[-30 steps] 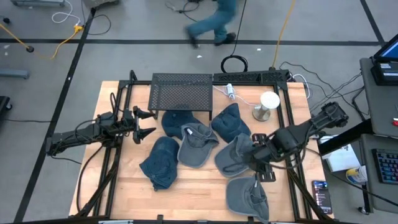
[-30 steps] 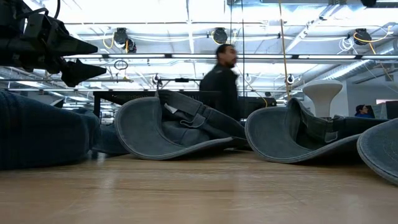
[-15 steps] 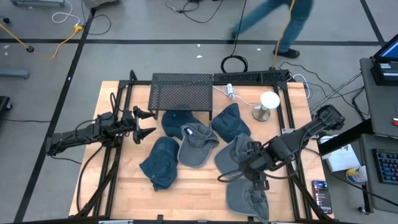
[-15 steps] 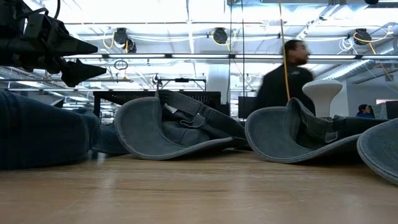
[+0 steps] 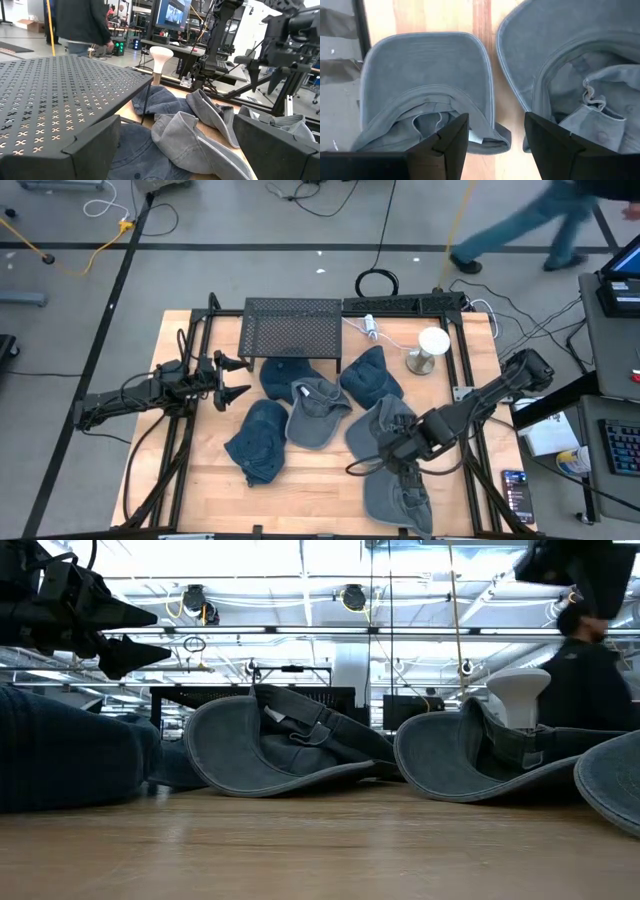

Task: Pick & Place hat
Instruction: Put the bottom dark gray cap on the right side of the shelf

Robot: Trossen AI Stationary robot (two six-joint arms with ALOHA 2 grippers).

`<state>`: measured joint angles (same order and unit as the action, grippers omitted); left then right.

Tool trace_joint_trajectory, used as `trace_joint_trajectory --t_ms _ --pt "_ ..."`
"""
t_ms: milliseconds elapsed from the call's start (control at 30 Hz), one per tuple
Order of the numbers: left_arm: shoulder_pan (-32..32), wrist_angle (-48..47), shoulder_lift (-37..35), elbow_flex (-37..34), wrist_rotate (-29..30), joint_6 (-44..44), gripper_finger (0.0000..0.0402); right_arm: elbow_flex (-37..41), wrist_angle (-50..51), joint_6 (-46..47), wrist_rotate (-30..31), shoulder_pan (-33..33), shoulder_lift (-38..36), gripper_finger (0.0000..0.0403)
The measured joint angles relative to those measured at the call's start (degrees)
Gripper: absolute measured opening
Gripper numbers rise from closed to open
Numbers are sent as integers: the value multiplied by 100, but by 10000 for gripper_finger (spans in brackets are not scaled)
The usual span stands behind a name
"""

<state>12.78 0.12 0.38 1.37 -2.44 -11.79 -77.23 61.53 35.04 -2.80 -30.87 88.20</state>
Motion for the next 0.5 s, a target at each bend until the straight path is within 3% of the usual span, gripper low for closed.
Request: trace_joint_trajectory --t_ms 500 --pt "-1 0 -2 0 0 1 390 1228 -1147 334 -47 0 -2 185"
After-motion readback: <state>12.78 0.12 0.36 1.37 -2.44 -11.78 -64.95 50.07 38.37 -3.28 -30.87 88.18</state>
